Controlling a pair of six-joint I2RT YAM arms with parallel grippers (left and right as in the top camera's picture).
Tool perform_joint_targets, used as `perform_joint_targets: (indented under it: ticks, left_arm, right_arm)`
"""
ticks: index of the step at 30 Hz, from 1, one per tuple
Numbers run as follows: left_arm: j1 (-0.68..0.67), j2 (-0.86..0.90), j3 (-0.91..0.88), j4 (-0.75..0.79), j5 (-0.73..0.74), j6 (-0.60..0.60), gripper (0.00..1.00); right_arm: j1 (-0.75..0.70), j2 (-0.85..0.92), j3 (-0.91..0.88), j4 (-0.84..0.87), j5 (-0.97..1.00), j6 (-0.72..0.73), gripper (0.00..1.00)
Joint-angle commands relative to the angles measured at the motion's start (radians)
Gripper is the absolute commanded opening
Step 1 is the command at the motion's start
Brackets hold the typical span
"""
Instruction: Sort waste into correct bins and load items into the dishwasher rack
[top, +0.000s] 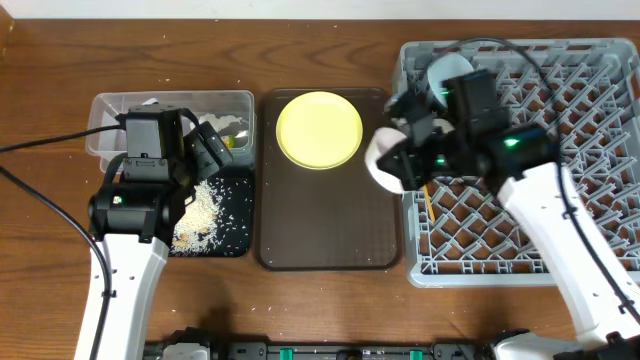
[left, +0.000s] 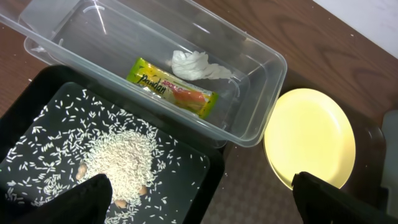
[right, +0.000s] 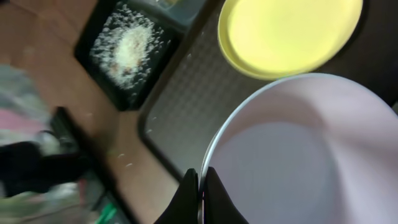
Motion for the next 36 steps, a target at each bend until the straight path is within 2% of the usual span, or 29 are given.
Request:
perform_joint_targets:
  ticks: [1,9,13,18,23,28,32,36]
  left_arm:
    - [0.004,-0.004,0.013,0.000,-0.005,0.006,0.95]
    - [0.004,-0.004,0.013,0.000,-0.005,0.006,0.95]
    - [0.004,-0.004,0.013,0.000,-0.005,0.006,0.95]
    - [0.004,-0.004,0.013,0.000,-0.005,0.006,0.95]
    - [0.004,-0.004,0.013,0.000,-0.005,0.006,0.96]
    - [0.004,-0.004,0.013,0.000,-0.005,0.006,0.95]
    - [0.004,-0.004,0.013,0.000,-0.005,0.006,0.95]
    - [0.004,-0.004,0.013,0.000,-0.005,0.006,0.95]
  right_arm:
    - [-0.074,-0.019,0.005,-0.039,-0.200,-0.035,0.01]
    - [-0.249,-0.019,-0.032,-0.066,-0.492,-0.035,0.01]
    - [-0.351,-0.019,-0.067,-0.091,-0.568,-0.036,0.01]
    - [-0.481,-0.019,-0.185,-0.076,-0.672,-0.059,0.01]
    - [-0.600,-0.019,-0.352,0.006,-0.919,-0.138,0.01]
    - [-0.681,-0.019,-0.456,0.076,-0.932,-0.142,0.01]
    - [-0.692,-0.019,-0.468,0.096,-0.932,-0.141,0.01]
    - [-0.692,-0.019,-0.468,0.163,-0.931,-0.061,0.01]
